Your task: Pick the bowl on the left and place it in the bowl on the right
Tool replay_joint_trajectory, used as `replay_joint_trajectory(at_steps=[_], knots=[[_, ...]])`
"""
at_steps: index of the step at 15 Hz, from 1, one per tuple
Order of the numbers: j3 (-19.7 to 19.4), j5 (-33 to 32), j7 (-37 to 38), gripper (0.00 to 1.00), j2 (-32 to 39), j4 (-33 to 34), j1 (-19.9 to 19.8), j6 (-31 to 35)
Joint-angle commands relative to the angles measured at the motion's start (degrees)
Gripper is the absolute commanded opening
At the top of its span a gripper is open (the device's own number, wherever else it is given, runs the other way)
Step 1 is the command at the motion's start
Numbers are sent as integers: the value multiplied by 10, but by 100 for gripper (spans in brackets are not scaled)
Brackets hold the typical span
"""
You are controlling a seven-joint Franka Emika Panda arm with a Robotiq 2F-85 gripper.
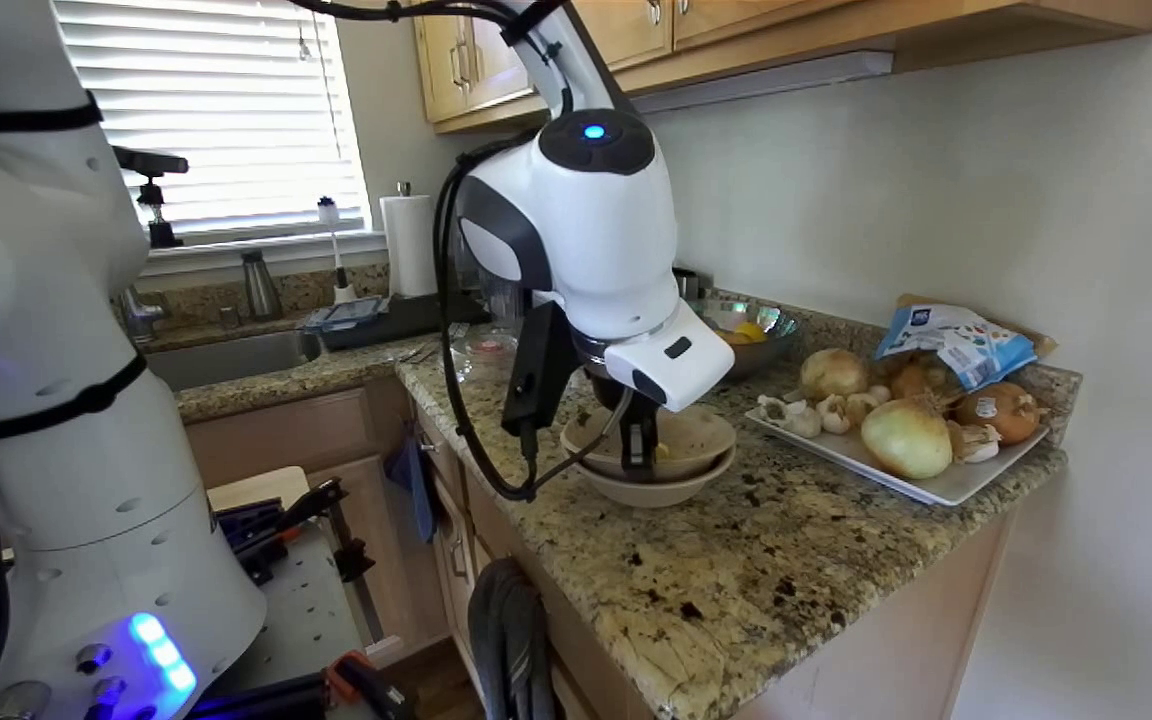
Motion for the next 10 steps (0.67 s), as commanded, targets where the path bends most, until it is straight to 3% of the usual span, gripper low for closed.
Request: replay_joint_trajectory(at_steps=[1, 4, 8, 10], knots=[[-6, -46, 32, 76, -55, -21, -4, -17], [-5, -81, 57, 97, -73, -22, -5, -23], [-1, -135, 105, 100, -95, -31, -6, -13], [-11, -203, 158, 100, -106, -39, 1, -18]])
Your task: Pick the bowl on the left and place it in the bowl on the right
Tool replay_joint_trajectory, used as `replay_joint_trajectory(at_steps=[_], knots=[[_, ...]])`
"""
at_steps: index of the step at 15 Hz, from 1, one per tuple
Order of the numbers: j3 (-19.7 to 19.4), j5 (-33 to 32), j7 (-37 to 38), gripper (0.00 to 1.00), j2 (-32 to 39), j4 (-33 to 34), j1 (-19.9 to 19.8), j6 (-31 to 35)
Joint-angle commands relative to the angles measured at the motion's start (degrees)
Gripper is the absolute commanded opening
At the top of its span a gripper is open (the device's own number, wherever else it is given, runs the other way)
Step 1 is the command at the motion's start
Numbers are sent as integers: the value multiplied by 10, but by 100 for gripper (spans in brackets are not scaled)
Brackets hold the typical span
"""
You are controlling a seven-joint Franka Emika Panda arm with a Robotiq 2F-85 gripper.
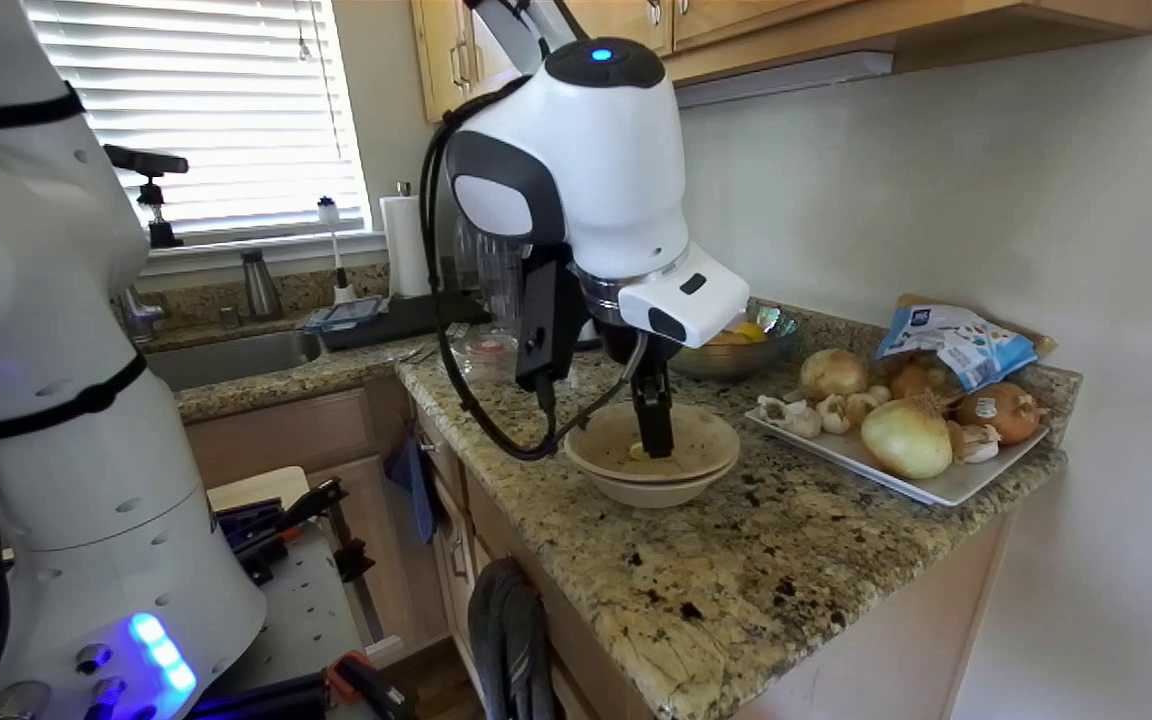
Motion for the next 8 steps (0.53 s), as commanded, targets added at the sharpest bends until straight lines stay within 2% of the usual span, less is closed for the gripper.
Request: replay_joint_trajectory(at_steps=[1, 4, 8], knots=[[-12, -134, 114, 100, -51, -37, -4, -30], [-20, -271, 205, 100, -74, -44, -11, -81], [-26, -376, 255, 100, -122, -40, -9, -134]])
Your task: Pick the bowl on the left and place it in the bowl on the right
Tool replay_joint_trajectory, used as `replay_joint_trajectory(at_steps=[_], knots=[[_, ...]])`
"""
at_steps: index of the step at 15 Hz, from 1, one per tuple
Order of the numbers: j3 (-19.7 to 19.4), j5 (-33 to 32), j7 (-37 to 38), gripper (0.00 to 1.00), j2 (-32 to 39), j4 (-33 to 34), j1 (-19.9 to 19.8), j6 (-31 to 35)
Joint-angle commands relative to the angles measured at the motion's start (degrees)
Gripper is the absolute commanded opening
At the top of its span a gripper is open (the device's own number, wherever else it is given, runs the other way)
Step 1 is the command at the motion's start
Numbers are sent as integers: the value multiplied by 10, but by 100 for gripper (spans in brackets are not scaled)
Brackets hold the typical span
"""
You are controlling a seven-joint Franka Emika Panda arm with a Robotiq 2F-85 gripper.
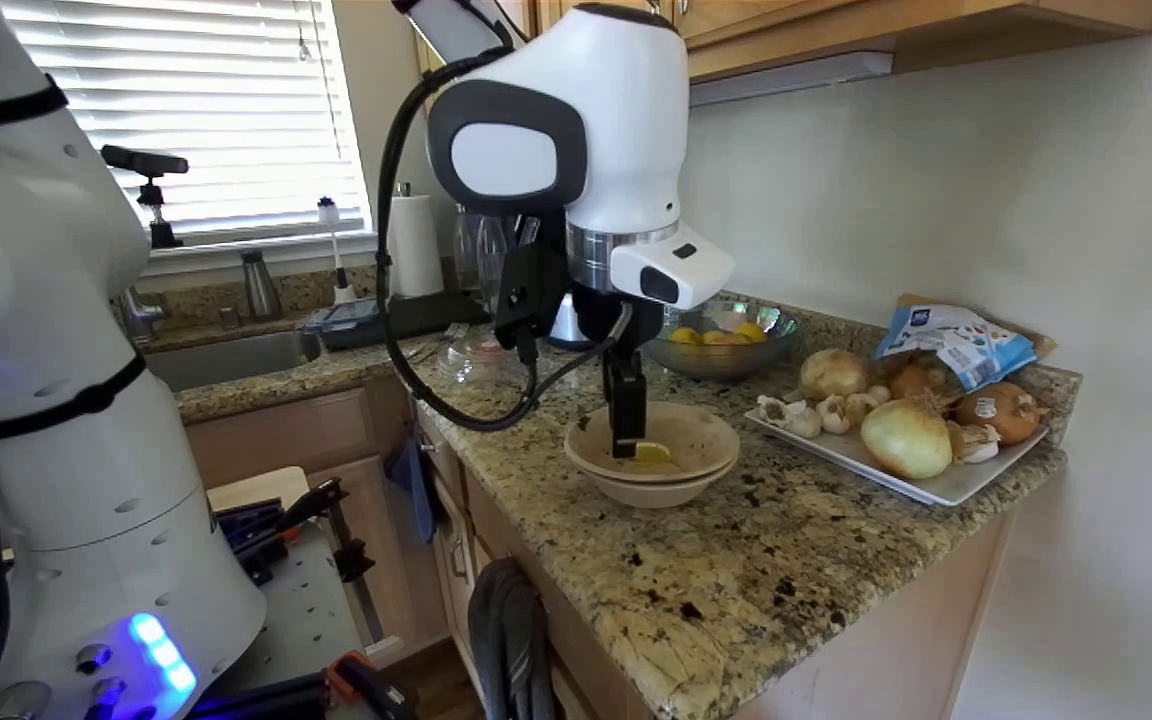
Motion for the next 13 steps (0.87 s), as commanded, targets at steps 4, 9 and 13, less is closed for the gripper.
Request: replay_joint_trajectory(at_steps=[4, 9, 13], knots=[[-6, -101, 58, 100, -111, -14, 0, -93], [-12, -94, 42, 100, -94, 2, 11, -88], [-12, -94, 42, 100, -88, 2, 12, -88]])
